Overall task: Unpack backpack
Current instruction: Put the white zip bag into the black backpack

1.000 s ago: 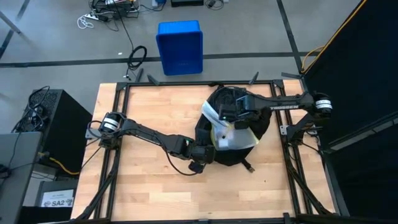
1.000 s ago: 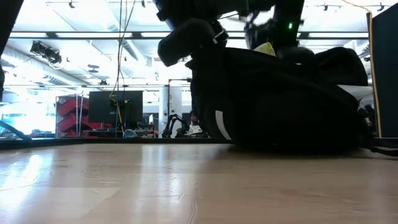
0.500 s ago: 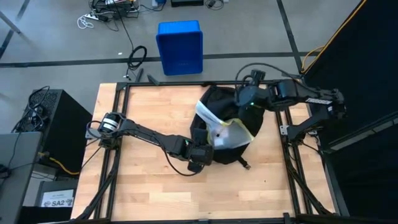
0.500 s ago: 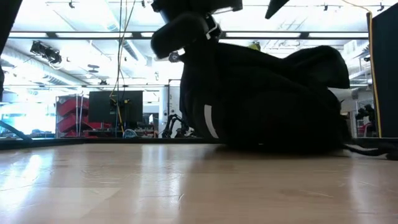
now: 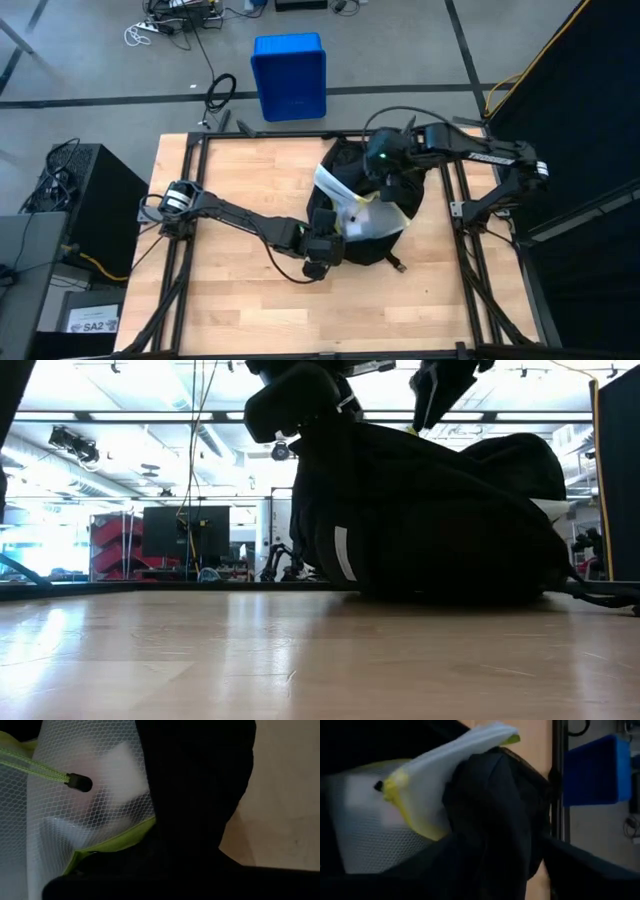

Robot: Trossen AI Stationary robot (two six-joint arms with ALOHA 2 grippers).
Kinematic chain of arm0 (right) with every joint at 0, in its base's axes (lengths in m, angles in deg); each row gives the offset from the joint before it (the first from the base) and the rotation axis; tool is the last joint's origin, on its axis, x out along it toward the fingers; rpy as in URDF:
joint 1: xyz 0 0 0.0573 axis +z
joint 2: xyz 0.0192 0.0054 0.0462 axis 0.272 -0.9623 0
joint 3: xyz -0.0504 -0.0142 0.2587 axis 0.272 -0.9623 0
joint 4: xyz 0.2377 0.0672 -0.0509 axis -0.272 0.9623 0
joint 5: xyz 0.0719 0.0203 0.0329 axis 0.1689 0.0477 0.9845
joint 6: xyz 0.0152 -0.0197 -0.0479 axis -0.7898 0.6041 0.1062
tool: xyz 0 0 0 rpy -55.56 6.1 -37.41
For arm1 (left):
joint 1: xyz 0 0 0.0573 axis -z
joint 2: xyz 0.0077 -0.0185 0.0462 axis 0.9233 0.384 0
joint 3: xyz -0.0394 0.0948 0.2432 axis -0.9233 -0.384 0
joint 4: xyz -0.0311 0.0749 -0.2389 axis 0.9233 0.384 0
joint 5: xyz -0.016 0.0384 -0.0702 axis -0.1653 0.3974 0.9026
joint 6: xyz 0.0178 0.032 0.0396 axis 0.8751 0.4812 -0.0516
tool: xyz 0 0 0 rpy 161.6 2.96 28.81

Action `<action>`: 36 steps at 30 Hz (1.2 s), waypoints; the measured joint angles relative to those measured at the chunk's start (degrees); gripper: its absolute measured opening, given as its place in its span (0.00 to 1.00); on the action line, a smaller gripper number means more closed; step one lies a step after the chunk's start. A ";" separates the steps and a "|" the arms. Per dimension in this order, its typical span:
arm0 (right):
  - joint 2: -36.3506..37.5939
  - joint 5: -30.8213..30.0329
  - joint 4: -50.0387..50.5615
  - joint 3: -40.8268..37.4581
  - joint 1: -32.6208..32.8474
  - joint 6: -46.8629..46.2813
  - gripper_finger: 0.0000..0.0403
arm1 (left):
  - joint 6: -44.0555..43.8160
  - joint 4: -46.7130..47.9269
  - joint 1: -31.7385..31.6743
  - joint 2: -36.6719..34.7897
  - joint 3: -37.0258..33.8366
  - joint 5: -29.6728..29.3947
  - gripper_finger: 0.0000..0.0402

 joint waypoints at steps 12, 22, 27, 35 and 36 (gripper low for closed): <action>-13.05 3.44 6.01 0.02 -5.46 0.03 0.95 | -0.54 0.14 0.12 0.09 0.00 1.83 0.00; -22.94 0.66 3.42 0.02 -12.63 2.67 0.76 | -0.59 0.18 0.44 0.09 0.00 1.78 0.00; -24.88 0.63 3.83 0.03 -12.91 4.48 0.28 | -0.74 0.66 0.54 0.11 0.00 1.79 0.00; -19.53 -5.98 2.96 0.01 -10.96 3.53 0.01 | -3.15 4.73 0.56 0.13 0.02 1.88 0.00; -18.13 -7.43 2.35 0.00 -10.37 3.57 0.01 | -3.76 5.60 0.56 0.13 0.04 1.86 0.00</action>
